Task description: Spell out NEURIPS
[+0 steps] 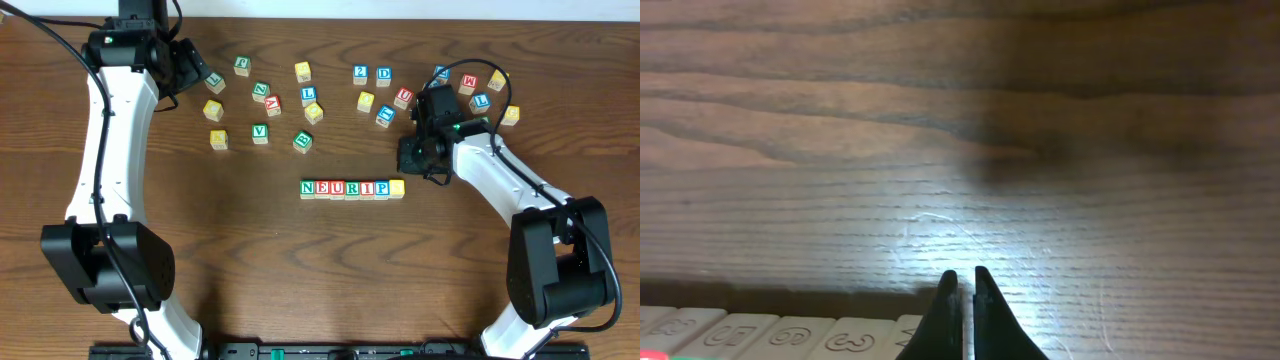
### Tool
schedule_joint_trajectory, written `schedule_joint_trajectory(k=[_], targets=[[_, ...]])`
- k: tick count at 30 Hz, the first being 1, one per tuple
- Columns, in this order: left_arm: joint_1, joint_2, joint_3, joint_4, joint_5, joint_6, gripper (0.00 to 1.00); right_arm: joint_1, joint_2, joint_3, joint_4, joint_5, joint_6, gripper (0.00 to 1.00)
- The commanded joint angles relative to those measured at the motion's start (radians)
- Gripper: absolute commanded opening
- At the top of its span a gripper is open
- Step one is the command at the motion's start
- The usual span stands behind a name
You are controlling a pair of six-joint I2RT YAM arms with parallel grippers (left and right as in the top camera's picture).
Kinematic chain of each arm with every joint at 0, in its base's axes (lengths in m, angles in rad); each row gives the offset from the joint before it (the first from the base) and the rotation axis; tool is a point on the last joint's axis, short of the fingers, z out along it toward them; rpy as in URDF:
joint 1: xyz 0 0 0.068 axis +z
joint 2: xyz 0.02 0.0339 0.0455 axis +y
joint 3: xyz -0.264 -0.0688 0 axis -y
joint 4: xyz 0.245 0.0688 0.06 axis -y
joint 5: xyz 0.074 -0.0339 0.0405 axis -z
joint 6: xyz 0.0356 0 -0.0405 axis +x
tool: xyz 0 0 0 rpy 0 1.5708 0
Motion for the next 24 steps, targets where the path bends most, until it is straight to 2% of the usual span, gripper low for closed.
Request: schedule_joint_trajectory(k=[1,24], targets=[[0.002,0.008,-0.003,-0.003,-0.013,0.006,0.98,-0.001,0.009,0.018,0.005,-0.034,0.003,0.01],[0.002,0.008,-0.003,-0.003,-0.013,0.006,0.98,0.027,0.062,0.018,-0.001,-0.13,-0.035,0.01]])
